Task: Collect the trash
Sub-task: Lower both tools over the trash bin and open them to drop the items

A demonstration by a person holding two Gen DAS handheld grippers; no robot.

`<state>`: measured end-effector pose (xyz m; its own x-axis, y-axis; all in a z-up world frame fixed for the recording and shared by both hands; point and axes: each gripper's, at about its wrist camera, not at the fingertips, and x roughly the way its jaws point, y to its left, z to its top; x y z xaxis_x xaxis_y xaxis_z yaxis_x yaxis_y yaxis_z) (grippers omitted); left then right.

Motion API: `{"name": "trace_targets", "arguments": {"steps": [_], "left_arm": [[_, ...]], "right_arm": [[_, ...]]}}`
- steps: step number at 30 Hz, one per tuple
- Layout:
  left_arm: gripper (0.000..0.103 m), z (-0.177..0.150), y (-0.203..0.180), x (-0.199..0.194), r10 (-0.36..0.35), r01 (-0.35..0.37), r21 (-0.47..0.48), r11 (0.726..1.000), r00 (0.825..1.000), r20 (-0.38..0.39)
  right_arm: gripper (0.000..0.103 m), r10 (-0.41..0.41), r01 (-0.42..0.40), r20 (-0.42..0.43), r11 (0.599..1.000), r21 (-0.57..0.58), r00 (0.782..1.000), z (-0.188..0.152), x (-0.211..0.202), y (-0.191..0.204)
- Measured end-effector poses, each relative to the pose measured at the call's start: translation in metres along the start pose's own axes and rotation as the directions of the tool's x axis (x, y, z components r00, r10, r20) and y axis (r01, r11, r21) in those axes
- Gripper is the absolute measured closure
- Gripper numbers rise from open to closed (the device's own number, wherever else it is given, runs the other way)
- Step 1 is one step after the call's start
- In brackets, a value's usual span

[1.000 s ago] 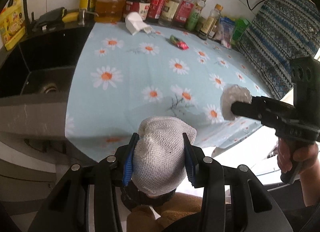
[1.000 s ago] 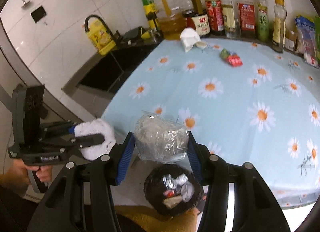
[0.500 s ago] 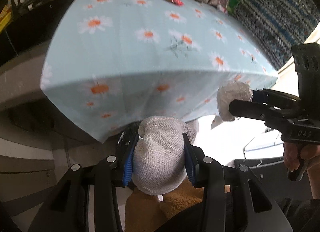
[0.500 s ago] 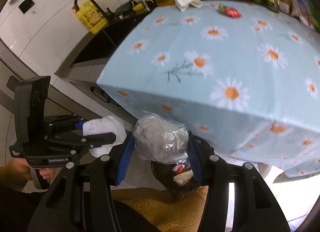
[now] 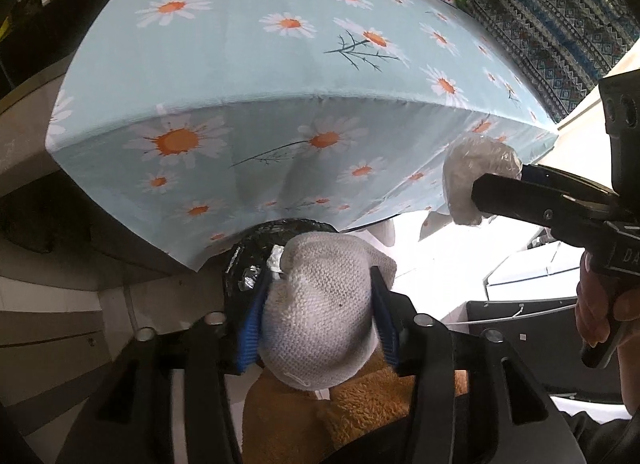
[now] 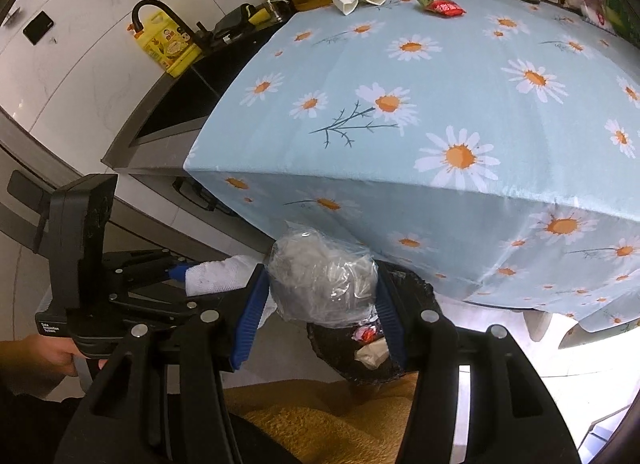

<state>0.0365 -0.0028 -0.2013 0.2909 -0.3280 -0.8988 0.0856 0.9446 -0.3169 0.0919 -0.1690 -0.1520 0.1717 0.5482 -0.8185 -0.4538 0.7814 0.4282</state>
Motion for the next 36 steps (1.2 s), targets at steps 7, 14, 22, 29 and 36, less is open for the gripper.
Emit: {"name": "trace_targets", "arguments": {"steps": [7,14,22,29,36], "left_arm": [[0.032,0.001,0.014,0.006,-0.046,0.046,-0.059,0.997,0.999,-0.012],[0.032,-0.003,0.023,0.002,-0.035,0.034,-0.079,0.996,0.999,-0.015],[0.032,-0.009,0.038,-0.001,-0.02,0.018,-0.124,0.992,1.0,-0.016],[0.032,-0.007,0.042,0.0,-0.023,0.021,-0.128,0.992,1.0,-0.01],[0.032,-0.003,0.036,-0.002,-0.036,0.035,-0.094,0.995,0.999,-0.005]], "right_arm": [[0.05,-0.018,0.018,0.017,1.0,0.015,1.0,-0.002,-0.002,-0.007],[0.045,0.007,-0.007,-0.009,1.0,0.028,1.0,-0.001,0.011,-0.007],[0.031,0.002,-0.001,-0.033,0.999,0.046,0.999,0.001,0.016,-0.007],[0.031,-0.017,0.017,-0.018,0.999,0.045,1.0,0.003,0.009,-0.007],[0.031,-0.046,0.045,0.008,0.997,0.069,0.999,0.002,-0.004,-0.01]]}}
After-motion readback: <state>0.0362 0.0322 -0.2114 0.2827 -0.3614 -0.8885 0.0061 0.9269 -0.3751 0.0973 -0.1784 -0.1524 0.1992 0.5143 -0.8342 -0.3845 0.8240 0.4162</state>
